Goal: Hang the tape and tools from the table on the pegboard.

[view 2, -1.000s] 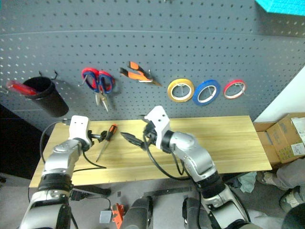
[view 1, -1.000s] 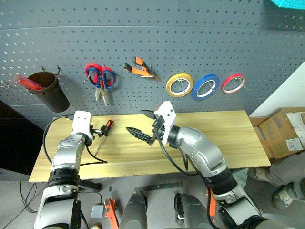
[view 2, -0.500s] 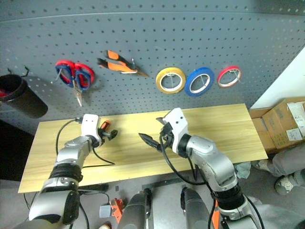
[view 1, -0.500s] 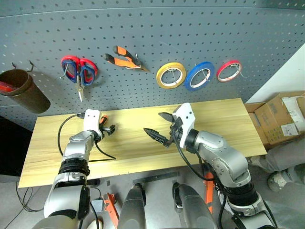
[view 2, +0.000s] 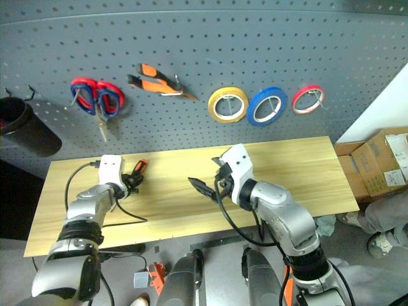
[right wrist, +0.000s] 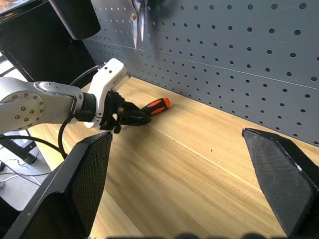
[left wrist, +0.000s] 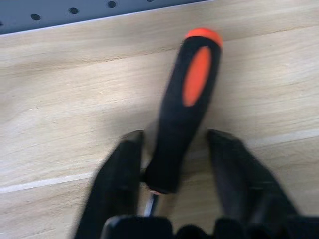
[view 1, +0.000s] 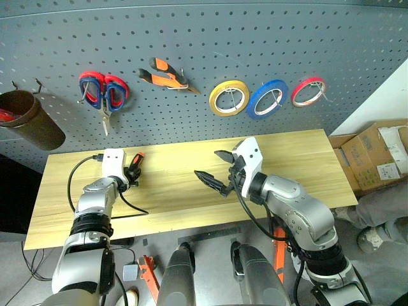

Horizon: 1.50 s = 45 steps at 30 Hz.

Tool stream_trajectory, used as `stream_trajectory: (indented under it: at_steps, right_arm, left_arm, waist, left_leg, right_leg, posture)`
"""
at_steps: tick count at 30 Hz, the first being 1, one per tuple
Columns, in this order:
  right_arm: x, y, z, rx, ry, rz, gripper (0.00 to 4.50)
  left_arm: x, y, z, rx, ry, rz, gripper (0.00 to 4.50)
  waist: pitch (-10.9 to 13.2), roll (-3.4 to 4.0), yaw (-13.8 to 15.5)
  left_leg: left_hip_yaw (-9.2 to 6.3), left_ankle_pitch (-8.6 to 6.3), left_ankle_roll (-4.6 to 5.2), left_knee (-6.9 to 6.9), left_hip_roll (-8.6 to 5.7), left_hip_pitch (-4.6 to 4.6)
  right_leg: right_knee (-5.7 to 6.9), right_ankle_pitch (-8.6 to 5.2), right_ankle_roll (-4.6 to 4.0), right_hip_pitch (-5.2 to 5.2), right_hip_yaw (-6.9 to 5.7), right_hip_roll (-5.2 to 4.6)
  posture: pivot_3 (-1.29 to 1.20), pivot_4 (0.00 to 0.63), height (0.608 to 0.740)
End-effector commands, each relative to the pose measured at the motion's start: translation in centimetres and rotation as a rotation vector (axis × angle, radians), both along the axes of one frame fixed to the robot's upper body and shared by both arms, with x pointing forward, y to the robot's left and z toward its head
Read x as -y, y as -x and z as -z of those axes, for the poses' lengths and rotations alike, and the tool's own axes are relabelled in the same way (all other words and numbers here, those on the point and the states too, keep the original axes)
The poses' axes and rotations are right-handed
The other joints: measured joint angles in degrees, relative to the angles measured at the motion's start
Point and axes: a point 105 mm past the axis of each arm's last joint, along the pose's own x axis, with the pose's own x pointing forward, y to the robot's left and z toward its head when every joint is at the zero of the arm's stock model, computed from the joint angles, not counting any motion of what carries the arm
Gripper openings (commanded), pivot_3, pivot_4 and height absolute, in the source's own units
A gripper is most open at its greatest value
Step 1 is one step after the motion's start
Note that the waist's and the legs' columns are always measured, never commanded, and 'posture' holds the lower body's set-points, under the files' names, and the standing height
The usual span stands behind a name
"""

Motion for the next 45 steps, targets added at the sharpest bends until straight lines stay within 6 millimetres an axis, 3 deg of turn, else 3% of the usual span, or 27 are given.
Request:
stream_trajectory:
  at_steps: [1,2,10,17,20,23,25,29,33,35,41,45]
  right_arm:
    - [0.0,0.2,-1.5,0.062,-0.029,-0.022,4.50]
    - [0.0,0.1,-1.5,0.064,-0.026,-0.021,4.50]
    - [-0.9,0.7,-3.5,0.087,-0.147,-0.091,4.50]
    - [-1.7,1.9,-5.0,0.096,-0.230,-0.204,4.50]
    - [-1.2,1.7,-5.7,0.123,-0.262,-0.193,4.50]
    - [-0.1,2.0,-6.0,0.142,-0.288,-0.179,4.50]
    - [0.2,2.5,-5.9,0.138,-0.306,-0.186,4.50]
    - [-0.2,3.0,-6.3,0.125,-0.367,-0.216,4.50]
    - [-0.9,2.9,-7.1,0.128,-0.427,-0.250,4.50]
    - [-1.4,2.8,-7.3,0.144,-0.436,-0.266,4.50]
    - [-2.8,2.0,-9.3,0.225,-0.494,-0.290,4.50]
    - [-3.2,1.5,-10.1,0.265,-0.511,-0.279,4.50]
  left_arm:
    - [-0.3,-0.3,-0.3,0.008,0.005,-0.015,0.74]
    - [-0.2,-0.4,-0.4,0.011,0.008,-0.011,0.48]
    - [0.8,-1.2,-0.7,0.028,0.017,0.018,0.48]
    - [3.2,-1.1,-2.2,0.105,-0.052,0.131,0.48]
    - [5.0,0.6,-3.8,0.198,-0.171,0.192,0.48]
    - [6.4,3.8,-5.4,0.311,-0.315,0.159,0.48]
    - [5.9,6.1,-6.4,0.383,-0.430,0.077,0.48]
    - [3.9,9.4,-7.8,0.442,-0.493,-0.116,0.48]
    - [2.7,11.3,-10.7,0.536,-0.568,-0.248,0.48]
    - [2.1,11.2,-12.5,0.596,-0.597,-0.294,0.48]
    - [-0.6,7.6,-20.8,0.832,-0.634,-0.388,0.48]
    - [-1.7,5.2,-23.8,0.893,-0.612,-0.378,0.48]
  waist:
    - [0.0,0.00,0.0]
    - [0.0,0.00,0.0]
    - [0.0,-0.05,-0.2]
    - [-0.3,-0.34,-0.1]
    - [-0.9,-0.61,-0.2]
    - [-1.9,-0.93,0.1]
    - [-3.1,-1.00,0.4]
    - [-5.0,-1.00,1.3]
    - [-6.8,-1.03,2.4]
    - [-7.8,-1.04,2.8]
    - [-9.9,-1.47,5.6]
    - [-11.4,-1.46,5.8]
  left_leg:
    - [0.00,0.00,0.00,0.00,-0.01,0.00]
    - [0.01,0.00,0.00,0.00,0.00,0.00]
    - [0.01,0.00,0.00,-0.03,-0.01,-0.05]
    - [0.00,0.01,-0.04,-0.04,-0.02,-0.11]
    - [-0.02,0.03,-0.17,-0.06,-0.01,-0.13]
    - [-0.13,0.02,-0.63,-0.15,0.01,-0.17]
    - [-0.15,-0.05,-0.77,-0.21,0.01,-0.18]
    - [-0.15,-0.12,-0.82,-0.27,0.03,-0.10]
    - [-0.05,-0.06,-0.73,-0.15,0.02,0.01]
    - [0.02,0.02,-0.62,-0.07,0.01,0.05]
    - [0.02,0.25,-0.29,-0.06,0.07,0.18]
    - [0.13,0.46,-0.44,-0.06,0.05,0.28]
  right_leg:
    - [-0.01,0.00,0.00,0.00,0.00,0.00]
    - [-0.02,0.00,0.00,0.00,0.00,0.00]
    - [-0.06,0.01,0.02,-0.02,-0.01,0.00]
    - [-0.07,0.02,0.03,-0.03,-0.06,-0.07]
    - [-0.06,0.11,-0.10,-0.05,-0.07,-0.35]
    - [-0.06,0.21,-0.27,-0.09,-0.06,-0.46]
    - [-0.11,0.20,-0.25,-0.09,-0.06,-0.47]
    - [-0.12,0.14,-0.18,-0.07,-0.07,-0.37]
    - [-0.17,0.02,0.02,0.06,-0.17,-0.21]
    - [-0.18,0.11,-0.01,0.12,-0.15,-0.07]
    - [-0.35,0.67,-0.34,0.27,-0.31,0.07]
    - [-0.44,0.85,-0.12,0.40,-0.20,0.06]
  posture:
    - [0.01,0.381,0.740]
    - [0.01,0.379,0.740]
    - [0.02,0.328,0.740]
    - [0.05,0.258,0.740]
    - [0.09,0.199,0.740]
    - [0.13,0.161,0.740]
    - [0.15,0.138,0.740]
    - [0.21,0.099,0.740]
    - [0.25,0.077,0.740]
    - [0.26,0.065,0.740]
    - [0.29,0.027,0.740]
    - [0.29,0.016,0.740]
